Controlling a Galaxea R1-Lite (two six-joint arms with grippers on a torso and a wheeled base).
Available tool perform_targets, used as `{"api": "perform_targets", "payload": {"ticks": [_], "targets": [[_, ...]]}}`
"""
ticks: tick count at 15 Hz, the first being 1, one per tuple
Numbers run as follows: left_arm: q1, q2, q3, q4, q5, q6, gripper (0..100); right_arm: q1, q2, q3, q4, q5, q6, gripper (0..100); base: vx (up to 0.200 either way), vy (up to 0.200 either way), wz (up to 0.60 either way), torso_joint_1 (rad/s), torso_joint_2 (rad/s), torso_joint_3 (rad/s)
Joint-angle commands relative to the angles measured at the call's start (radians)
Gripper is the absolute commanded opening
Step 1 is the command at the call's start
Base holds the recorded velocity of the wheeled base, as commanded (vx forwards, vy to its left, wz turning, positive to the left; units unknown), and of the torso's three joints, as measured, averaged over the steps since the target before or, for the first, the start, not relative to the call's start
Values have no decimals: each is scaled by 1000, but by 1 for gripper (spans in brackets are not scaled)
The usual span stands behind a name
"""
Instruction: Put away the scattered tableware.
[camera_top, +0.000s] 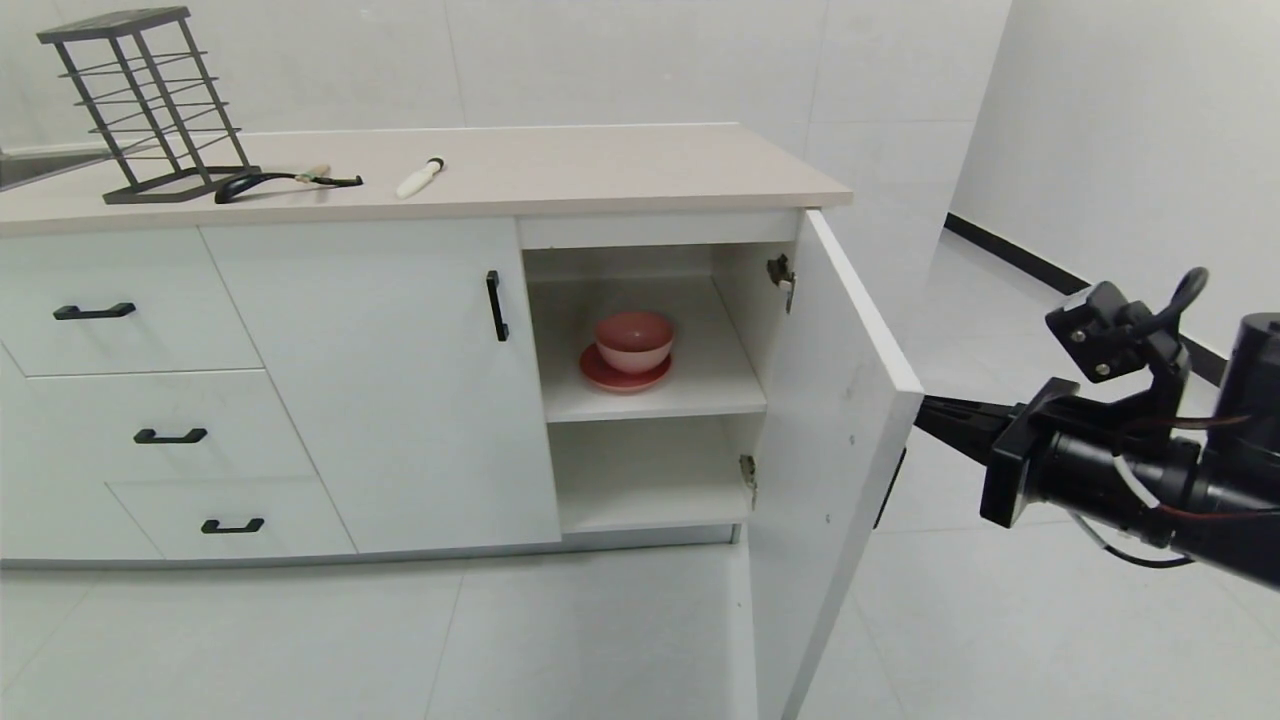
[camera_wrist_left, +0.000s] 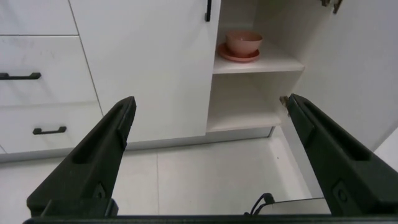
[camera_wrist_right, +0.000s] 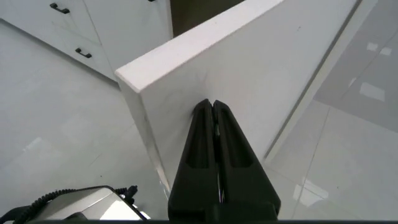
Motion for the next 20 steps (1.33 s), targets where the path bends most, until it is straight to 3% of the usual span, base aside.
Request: {"api": "perform_targets", "payload": {"ticks": [1,4,6,20], "targets": [[0,0,0,-1,2,0,100,20,57,-24,-11,0,0,0,0,0,0,0,0,0],[0,0,0,-1,7,1,100,40,140,-27,-161,-1,1,0,0,0,0,0,0,0],[0,0,0,52,143,70,100,49,172,-32,-193,-3,3,0,0,0,0,0,0,0],[0,0,0,59,122,72,100,142,358,-207,-252,-26,12,0,0,0,0,0,0,0]]}}
